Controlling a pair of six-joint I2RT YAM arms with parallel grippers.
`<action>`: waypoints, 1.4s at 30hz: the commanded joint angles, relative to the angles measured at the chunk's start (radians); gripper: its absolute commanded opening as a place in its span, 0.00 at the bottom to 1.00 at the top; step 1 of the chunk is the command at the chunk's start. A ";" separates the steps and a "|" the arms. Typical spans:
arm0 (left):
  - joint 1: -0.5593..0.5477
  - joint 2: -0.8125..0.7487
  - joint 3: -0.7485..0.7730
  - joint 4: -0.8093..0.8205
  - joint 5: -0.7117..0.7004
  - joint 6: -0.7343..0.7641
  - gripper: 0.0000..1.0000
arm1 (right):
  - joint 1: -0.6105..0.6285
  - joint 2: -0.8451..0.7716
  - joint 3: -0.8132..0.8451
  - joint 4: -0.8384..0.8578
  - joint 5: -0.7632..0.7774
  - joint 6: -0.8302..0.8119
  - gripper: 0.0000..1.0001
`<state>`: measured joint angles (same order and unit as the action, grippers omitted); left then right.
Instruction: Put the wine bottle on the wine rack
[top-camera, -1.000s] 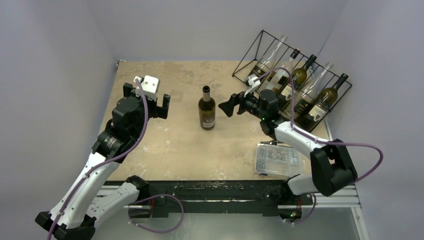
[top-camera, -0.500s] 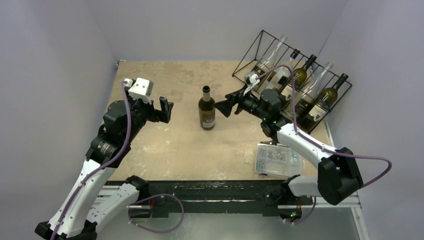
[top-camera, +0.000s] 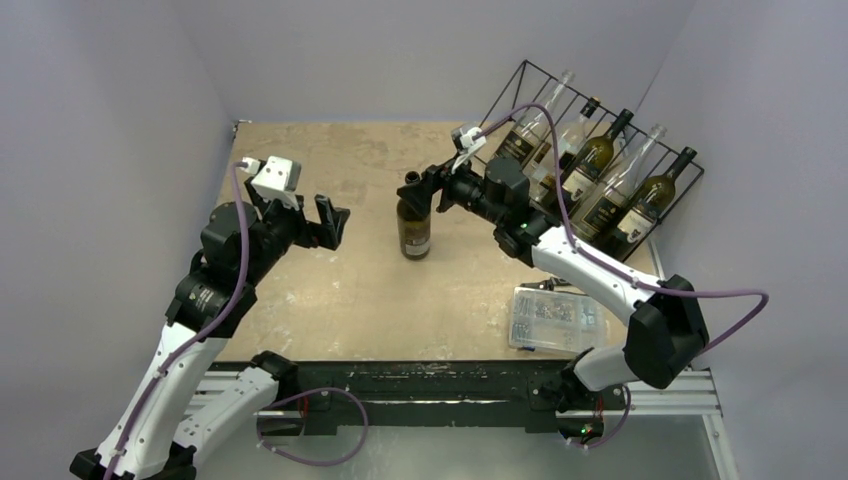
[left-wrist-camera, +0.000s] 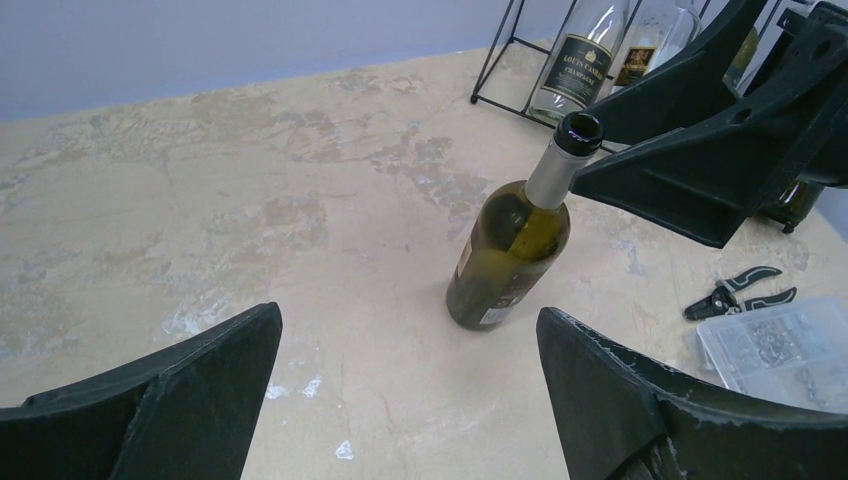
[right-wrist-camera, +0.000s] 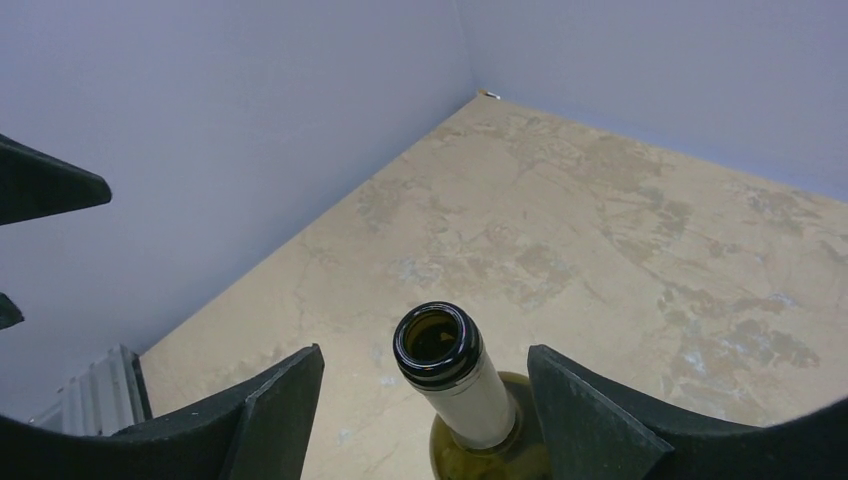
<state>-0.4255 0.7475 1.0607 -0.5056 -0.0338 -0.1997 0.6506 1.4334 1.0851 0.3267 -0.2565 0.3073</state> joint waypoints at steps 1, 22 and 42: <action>0.010 0.005 0.040 0.003 0.022 -0.021 1.00 | 0.024 0.011 0.053 -0.031 0.112 -0.048 0.78; 0.010 0.052 0.054 -0.018 0.029 -0.032 0.98 | 0.104 0.061 0.041 0.005 0.301 -0.080 0.40; 0.010 0.045 0.051 -0.015 0.053 -0.034 0.98 | -0.005 0.031 0.232 -0.053 0.258 -0.015 0.00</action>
<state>-0.4232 0.7990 1.0756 -0.5411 0.0025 -0.2256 0.7074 1.4990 1.1851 0.1722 0.0048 0.2520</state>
